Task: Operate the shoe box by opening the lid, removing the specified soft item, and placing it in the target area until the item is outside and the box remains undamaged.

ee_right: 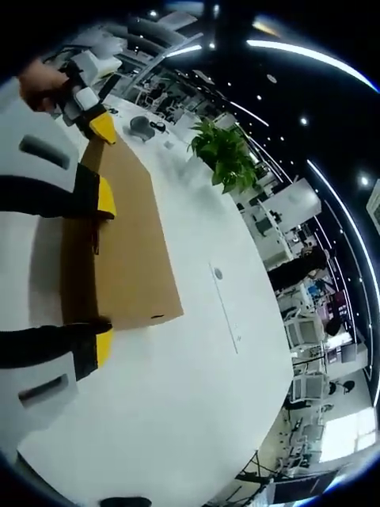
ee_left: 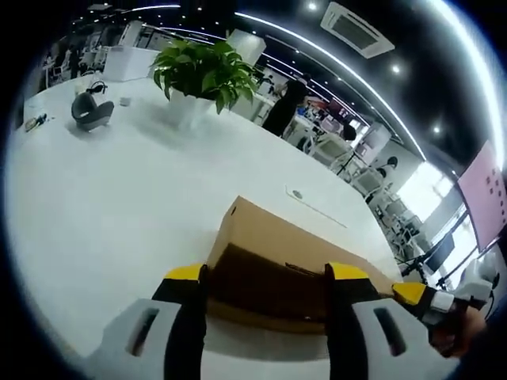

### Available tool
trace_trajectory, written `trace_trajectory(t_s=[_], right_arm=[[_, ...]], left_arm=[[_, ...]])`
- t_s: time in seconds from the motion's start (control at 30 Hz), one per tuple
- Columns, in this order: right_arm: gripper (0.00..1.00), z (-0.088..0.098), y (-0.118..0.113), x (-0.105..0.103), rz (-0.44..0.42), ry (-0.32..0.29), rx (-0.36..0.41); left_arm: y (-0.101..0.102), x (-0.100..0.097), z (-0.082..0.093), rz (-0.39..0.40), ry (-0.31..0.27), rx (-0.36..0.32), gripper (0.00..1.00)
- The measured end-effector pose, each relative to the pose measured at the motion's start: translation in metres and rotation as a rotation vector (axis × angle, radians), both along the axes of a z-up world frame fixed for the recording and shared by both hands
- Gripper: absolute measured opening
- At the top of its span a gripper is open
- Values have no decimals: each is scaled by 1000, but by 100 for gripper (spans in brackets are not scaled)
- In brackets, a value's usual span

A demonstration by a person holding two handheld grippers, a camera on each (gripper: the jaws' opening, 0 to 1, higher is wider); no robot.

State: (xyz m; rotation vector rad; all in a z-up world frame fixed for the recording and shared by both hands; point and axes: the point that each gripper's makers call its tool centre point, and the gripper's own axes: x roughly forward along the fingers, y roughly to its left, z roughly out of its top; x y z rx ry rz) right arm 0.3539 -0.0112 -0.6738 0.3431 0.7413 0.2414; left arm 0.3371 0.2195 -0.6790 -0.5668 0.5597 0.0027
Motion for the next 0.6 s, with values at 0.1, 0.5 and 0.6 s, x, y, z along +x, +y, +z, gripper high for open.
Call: trace_trajectory(t_s=[0.1, 0.5, 0.6], right_arm=[[51, -1, -1, 0, 1, -2, 0], [67, 10, 9, -3, 62, -116, 84], [73, 13, 14, -4, 113, -156, 60]], left_arm=[[0, -1, -1, 2, -6, 0, 59], [-1, -1, 2, -17, -30, -14, 59], [-2, 0, 5, -16, -53, -13, 60]])
